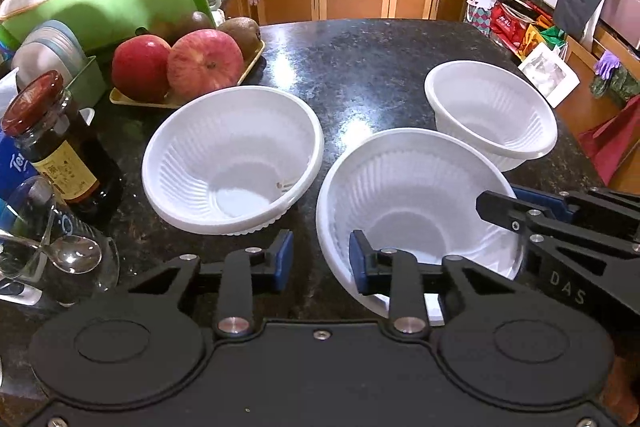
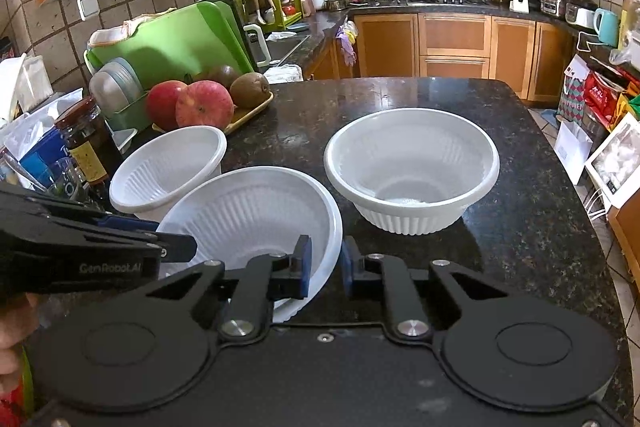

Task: Organize plates and bowls
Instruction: 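Lift the white bowl with the left gripper and carry it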

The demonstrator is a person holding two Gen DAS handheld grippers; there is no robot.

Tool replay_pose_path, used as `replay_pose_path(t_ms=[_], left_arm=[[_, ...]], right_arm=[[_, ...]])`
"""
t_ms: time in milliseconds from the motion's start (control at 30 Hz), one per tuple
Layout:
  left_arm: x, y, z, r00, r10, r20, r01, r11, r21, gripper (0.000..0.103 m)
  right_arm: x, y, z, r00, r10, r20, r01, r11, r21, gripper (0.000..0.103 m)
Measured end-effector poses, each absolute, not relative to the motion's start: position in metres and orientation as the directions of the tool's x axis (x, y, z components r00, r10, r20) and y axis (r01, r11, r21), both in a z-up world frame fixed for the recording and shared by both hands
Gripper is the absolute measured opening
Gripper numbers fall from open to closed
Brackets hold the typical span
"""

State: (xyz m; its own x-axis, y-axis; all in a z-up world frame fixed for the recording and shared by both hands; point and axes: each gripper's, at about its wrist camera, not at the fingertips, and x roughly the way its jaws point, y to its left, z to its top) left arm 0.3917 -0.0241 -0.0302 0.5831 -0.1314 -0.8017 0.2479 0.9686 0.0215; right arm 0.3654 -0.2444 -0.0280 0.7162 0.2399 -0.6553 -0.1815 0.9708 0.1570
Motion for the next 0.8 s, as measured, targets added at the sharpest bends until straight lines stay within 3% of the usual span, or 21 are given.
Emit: replay_pose_path(t_ms=[367, 433, 800], left_arm=[[0.386, -0.029, -0.033, 0.549, -0.158, -0.821, 0.283, 0.959, 0.004, 0.028], [0.384, -0.027, -0.033, 0.544, -0.158, -0.824, 0.280, 0.960, 0.000, 0.023], [0.341, -0.020, -0.027, 0.495, -0.208, -0.844, 0.328, 0.944, -0.040, 0.023]], right_arm=[[0.355, -0.241, -0.027, 0.702, 0.243, -0.669, -0.190, 0.970, 0.153, 0.018], [0.351, -0.242, -0.026, 0.696, 0.246, -0.674, -0.188, 0.969, 0.160, 0.018], [0.288, -0.245, -0.014, 0.689, 0.248, -0.681, -0.176, 0.969, 0.175, 0.018]])
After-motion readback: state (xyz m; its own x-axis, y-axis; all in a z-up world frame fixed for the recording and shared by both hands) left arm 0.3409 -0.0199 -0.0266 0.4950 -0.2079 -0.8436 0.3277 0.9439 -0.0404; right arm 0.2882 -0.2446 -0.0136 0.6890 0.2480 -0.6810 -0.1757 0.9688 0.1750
